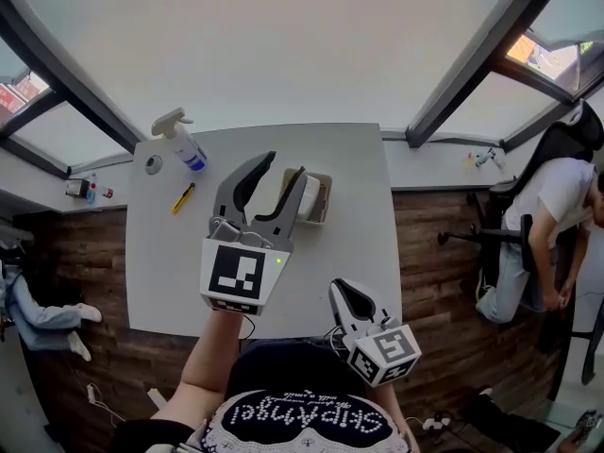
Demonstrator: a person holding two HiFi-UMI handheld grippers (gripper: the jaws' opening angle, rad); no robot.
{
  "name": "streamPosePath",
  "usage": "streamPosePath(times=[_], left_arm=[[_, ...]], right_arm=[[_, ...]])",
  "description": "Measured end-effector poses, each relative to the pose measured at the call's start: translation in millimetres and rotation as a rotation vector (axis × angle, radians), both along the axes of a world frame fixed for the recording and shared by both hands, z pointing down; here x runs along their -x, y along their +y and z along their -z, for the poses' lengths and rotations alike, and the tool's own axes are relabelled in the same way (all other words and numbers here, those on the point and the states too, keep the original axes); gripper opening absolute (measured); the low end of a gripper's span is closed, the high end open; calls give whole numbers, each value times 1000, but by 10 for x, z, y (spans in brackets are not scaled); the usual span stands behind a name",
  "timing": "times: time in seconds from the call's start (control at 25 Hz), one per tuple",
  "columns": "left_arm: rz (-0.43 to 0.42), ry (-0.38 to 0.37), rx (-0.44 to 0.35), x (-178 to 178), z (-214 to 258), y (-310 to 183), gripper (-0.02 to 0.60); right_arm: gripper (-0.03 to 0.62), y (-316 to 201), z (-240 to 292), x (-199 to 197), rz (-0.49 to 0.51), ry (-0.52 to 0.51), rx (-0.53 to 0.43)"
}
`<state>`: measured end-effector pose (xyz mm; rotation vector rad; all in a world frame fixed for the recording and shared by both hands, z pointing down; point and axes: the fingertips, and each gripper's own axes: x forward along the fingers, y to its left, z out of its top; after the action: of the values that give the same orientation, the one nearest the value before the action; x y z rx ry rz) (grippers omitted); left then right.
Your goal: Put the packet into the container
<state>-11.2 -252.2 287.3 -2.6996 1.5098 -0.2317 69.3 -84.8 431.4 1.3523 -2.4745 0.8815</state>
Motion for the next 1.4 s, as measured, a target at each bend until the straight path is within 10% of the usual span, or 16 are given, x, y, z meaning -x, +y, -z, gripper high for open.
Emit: streamPosePath(times=[0.48,1.4], left_arm=[[-5,72,-24,203,402,880,147],[-15,66,175,406,-502,1736,106]], right_arm=[[28,95,140,34,22,9,-55],[28,170,226,107,34,9,-80]])
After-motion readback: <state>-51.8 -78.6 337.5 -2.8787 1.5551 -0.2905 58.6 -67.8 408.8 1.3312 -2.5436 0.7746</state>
